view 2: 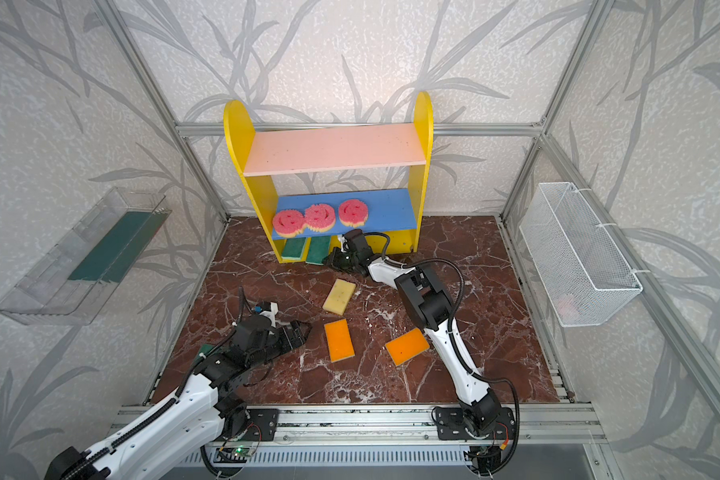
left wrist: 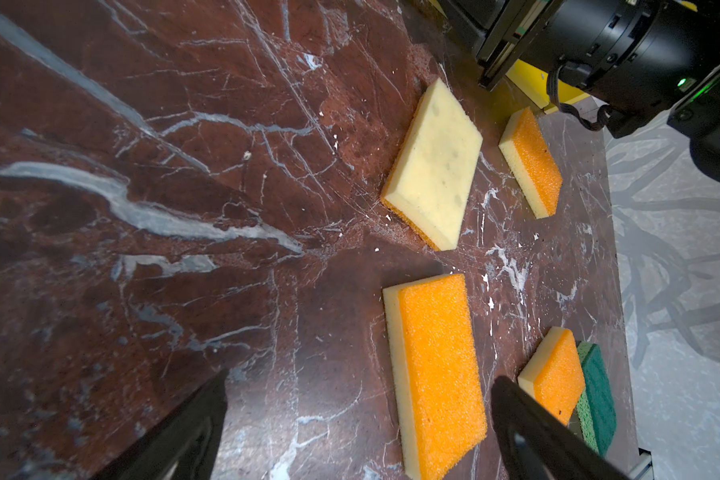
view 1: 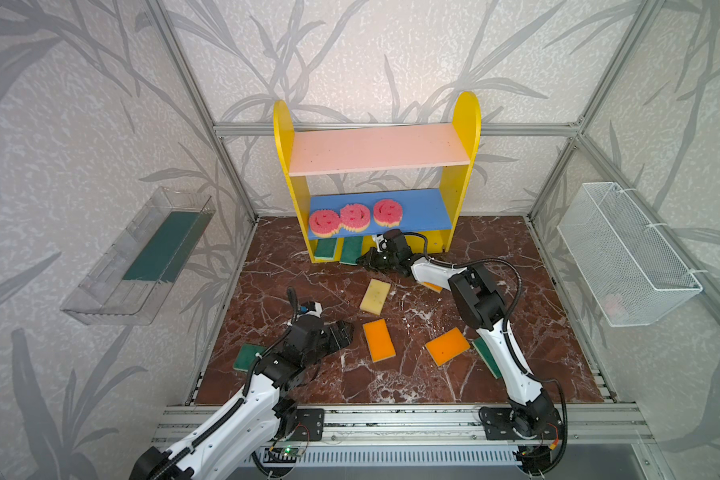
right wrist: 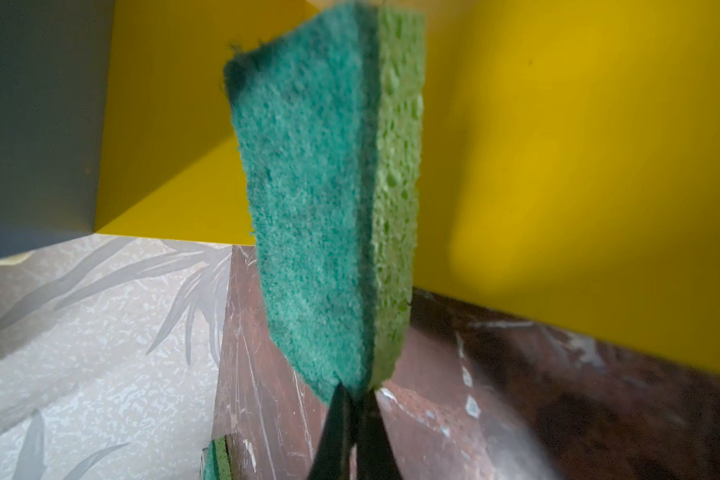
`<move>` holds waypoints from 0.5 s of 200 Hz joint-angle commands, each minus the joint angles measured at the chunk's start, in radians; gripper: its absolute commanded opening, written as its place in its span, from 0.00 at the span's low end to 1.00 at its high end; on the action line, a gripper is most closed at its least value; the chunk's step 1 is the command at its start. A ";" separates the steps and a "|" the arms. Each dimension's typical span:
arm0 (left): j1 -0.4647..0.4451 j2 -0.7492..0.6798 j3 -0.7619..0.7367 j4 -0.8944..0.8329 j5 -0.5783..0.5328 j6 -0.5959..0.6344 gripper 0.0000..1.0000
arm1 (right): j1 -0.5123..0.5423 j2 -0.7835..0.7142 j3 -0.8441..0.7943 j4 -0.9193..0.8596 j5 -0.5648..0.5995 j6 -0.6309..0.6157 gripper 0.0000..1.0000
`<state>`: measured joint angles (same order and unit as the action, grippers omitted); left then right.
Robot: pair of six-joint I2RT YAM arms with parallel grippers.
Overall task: Place and organize the cleaning sponges onto the shelf
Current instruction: 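Carry the sponge to the shelf base with the right gripper while the left draws back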
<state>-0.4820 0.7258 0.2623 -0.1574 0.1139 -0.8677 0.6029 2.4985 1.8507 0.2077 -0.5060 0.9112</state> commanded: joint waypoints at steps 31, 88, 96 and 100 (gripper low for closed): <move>0.005 0.022 0.039 -0.040 -0.005 0.025 0.99 | -0.004 0.104 0.136 0.005 -0.001 0.031 0.00; 0.006 0.047 0.048 -0.036 -0.006 0.034 0.99 | -0.004 0.167 0.272 -0.126 0.003 -0.004 0.00; 0.005 0.055 0.051 -0.033 -0.005 0.034 0.99 | -0.003 0.178 0.294 -0.140 0.000 -0.007 0.00; 0.006 0.059 0.052 -0.031 -0.004 0.034 0.99 | -0.004 0.184 0.306 -0.146 -0.002 -0.008 0.01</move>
<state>-0.4820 0.7673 0.2779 -0.1776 0.1135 -0.8463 0.6018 2.6457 2.0899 0.1188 -0.5049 0.9253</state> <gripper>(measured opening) 0.992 0.049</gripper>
